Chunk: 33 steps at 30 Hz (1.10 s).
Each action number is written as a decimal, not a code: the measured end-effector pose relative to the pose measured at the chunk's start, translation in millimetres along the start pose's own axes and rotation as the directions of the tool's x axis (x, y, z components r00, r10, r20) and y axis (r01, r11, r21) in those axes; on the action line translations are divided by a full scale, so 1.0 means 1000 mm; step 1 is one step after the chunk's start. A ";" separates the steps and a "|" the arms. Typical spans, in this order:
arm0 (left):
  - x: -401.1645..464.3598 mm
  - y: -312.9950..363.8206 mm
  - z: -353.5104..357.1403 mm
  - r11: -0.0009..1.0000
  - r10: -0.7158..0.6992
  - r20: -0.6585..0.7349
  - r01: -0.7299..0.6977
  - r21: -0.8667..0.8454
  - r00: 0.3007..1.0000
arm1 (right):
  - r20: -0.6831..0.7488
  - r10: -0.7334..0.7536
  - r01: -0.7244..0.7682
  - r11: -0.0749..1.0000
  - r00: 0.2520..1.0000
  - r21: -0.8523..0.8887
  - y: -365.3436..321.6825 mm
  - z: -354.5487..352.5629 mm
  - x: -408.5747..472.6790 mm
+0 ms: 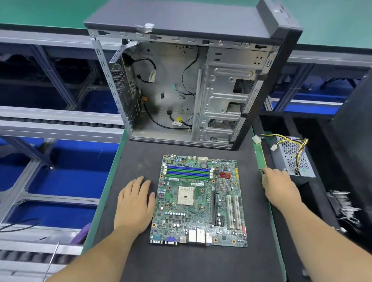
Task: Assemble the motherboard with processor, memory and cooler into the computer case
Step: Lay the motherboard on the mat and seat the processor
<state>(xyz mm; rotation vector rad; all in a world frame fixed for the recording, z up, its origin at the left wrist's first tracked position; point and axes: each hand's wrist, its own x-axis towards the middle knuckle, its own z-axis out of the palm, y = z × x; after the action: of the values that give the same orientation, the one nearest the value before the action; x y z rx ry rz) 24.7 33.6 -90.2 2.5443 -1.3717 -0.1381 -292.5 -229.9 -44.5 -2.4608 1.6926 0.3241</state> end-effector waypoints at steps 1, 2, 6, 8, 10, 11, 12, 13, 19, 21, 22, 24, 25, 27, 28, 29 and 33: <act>0.000 -0.001 0.001 1.000 0.002 -0.004 -0.002 -0.001 1.000 | -0.031 0.011 -0.010 1.000 0.999 0.020 0.001 -0.001 0.000; 0.000 -0.002 0.001 1.000 0.003 -0.010 -0.003 -0.002 1.000 | -0.078 0.041 -0.034 0.996 0.996 0.087 0.002 -0.002 -0.002; 0.001 -0.002 0.002 1.000 0.000 -0.020 -0.001 -0.020 1.000 | -0.220 0.309 -0.086 0.735 0.925 0.673 -0.018 -0.015 -0.012; 0.002 -0.001 0.001 0.998 -0.012 -0.028 0.010 -0.065 1.000 | -0.172 0.304 -0.025 0.548 0.937 0.836 -0.044 -0.027 -0.019; 0.004 0.003 -0.003 0.985 -0.068 -0.057 0.058 -0.160 0.996 | -0.174 0.192 0.074 0.436 0.966 0.897 -0.073 -0.037 -0.030; 0.006 0.007 -0.006 0.965 -0.128 -0.074 0.107 -0.239 0.989 | -0.192 0.136 0.122 0.407 0.972 0.905 -0.087 -0.040 -0.035; 0.010 0.013 -0.011 0.927 -0.201 -0.090 0.159 -0.340 0.976 | -0.206 0.083 0.161 0.381 0.975 0.911 -0.099 -0.044 -0.041; 0.014 0.020 -0.016 0.874 -0.261 -0.092 0.195 -0.446 0.961 | -0.216 0.029 0.193 0.352 0.976 0.916 -0.111 -0.048 -0.048; 0.045 0.085 -0.058 0.644 -0.080 -0.025 0.033 -0.764 0.996 | -0.299 -0.162 0.330 0.228 0.940 0.916 -0.157 -0.054 -0.074; 0.053 0.102 -0.068 0.527 -0.051 0.078 0.094 -0.845 0.996 | -0.305 -0.192 0.346 0.238 0.933 0.907 -0.165 -0.053 -0.077; 0.055 0.107 -0.071 0.467 -0.060 0.122 0.136 -0.874 0.991 | -0.302 -0.200 0.345 0.242 0.932 0.907 -0.168 -0.051 -0.077; 0.057 0.110 -0.075 0.375 -0.082 0.204 0.220 -0.901 0.975 | -0.291 -0.206 0.336 0.237 0.934 0.911 -0.169 -0.049 -0.075; 0.056 0.109 -0.075 0.341 -0.088 0.249 0.264 -0.902 0.965 | -0.290 -0.206 0.333 0.225 0.935 0.915 -0.169 -0.048 -0.074; 0.055 0.105 -0.074 0.282 -0.085 0.331 0.341 -0.897 0.940 | -0.300 -0.214 0.343 0.200 0.929 0.918 -0.168 -0.043 -0.073; 0.054 0.103 -0.073 0.262 -0.071 0.356 0.361 -0.895 0.932 | -0.304 -0.224 0.350 0.204 0.926 0.914 -0.168 -0.041 -0.073; 0.053 0.101 -0.072 0.257 -0.057 0.364 0.366 -0.895 0.930 | -0.304 -0.232 0.356 0.227 0.924 0.907 -0.167 -0.039 -0.072; 0.053 0.098 -0.074 0.235 -0.080 0.309 0.319 -0.918 0.948 | -0.377 -0.319 0.492 0.498 0.870 0.714 -0.166 -0.033 -0.071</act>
<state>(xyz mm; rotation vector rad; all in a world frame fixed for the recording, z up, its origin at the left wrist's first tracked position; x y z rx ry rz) -10.4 -49.1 8.6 1.5501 -0.5600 -0.9936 -158.6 -113.6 4.4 -2.0721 0.8766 -0.6412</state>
